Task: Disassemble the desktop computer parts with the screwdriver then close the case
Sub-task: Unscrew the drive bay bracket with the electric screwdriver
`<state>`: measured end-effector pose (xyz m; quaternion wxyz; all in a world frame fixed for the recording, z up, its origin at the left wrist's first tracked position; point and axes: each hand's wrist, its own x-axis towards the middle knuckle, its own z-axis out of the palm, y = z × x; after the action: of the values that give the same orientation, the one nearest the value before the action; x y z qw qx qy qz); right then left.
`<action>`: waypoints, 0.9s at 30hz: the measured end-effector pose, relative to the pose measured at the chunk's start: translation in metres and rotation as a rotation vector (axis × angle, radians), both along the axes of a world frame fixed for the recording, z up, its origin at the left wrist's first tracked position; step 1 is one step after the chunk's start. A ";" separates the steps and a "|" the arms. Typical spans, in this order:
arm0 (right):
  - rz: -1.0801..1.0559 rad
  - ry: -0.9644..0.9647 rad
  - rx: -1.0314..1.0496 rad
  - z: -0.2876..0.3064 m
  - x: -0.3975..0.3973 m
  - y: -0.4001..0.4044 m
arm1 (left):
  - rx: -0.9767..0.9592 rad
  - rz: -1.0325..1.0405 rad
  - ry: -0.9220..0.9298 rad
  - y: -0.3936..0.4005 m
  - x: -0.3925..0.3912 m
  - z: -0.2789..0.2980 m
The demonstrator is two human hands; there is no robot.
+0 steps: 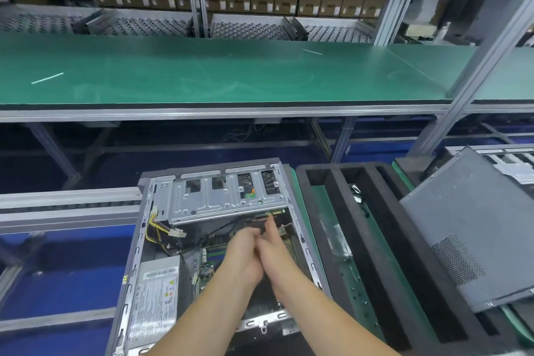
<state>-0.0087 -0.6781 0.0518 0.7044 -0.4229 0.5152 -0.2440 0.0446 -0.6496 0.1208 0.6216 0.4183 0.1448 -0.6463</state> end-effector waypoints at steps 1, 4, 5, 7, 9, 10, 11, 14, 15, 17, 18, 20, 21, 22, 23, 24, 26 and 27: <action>-0.018 -0.018 0.009 0.000 0.001 0.000 | -0.024 -0.003 0.037 -0.001 -0.003 0.001; -0.060 -0.073 0.068 0.003 0.004 -0.003 | -0.043 0.019 0.026 -0.006 -0.002 0.004; -0.061 -0.080 0.077 0.004 0.004 -0.003 | -0.041 0.017 0.012 -0.008 -0.002 0.005; -0.052 -0.076 0.069 0.008 0.002 -0.001 | -0.050 0.010 -0.009 -0.006 -0.004 0.009; -0.035 -0.022 0.030 0.016 0.002 0.003 | -0.069 -0.020 -0.042 -0.001 -0.005 0.010; -0.020 0.032 -0.003 0.022 0.004 0.005 | -0.053 -0.037 -0.085 0.000 -0.004 0.009; 0.006 0.110 -0.046 0.029 0.005 0.005 | -0.014 -0.055 -0.158 0.001 -0.002 0.009; 0.193 0.388 -0.244 0.061 0.000 -0.006 | 0.139 -0.042 -0.415 0.001 -0.001 0.009; 0.267 0.450 -0.309 0.075 -0.006 -0.012 | 0.149 -0.017 -0.478 0.001 -0.003 0.012; 0.327 0.497 -0.384 0.099 -0.021 -0.028 | 0.125 0.014 -0.580 -0.004 -0.009 0.022; 0.320 0.499 -0.404 0.111 -0.033 -0.037 | 0.113 0.018 -0.616 -0.007 -0.013 0.026; 0.289 0.496 -0.434 0.131 -0.063 -0.055 | 0.086 -0.002 -0.673 -0.013 -0.022 0.030; 0.287 0.527 -0.466 0.138 -0.081 -0.065 | 0.074 -0.014 -0.693 -0.017 -0.026 0.029; 0.300 0.571 -0.501 0.141 -0.100 -0.076 | 0.074 -0.027 -0.709 -0.019 -0.029 0.024; 0.328 0.624 -0.529 0.141 -0.120 -0.087 | 0.092 -0.050 -0.741 -0.022 -0.030 0.019; 0.359 0.683 -0.553 0.137 -0.140 -0.098 | 0.114 -0.068 -0.757 -0.025 -0.031 0.012; 0.368 0.753 -0.572 0.119 -0.180 -0.117 | 0.150 -0.068 -0.697 -0.032 -0.030 0.004; 0.364 0.765 -0.573 0.107 -0.201 -0.125 | 0.160 -0.035 -0.602 -0.035 -0.030 0.002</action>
<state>-0.2100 -0.8027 0.1587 0.3523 -0.7408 0.5667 -0.0767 0.0141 -0.6847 0.1230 0.5904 0.6411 -0.0026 -0.4904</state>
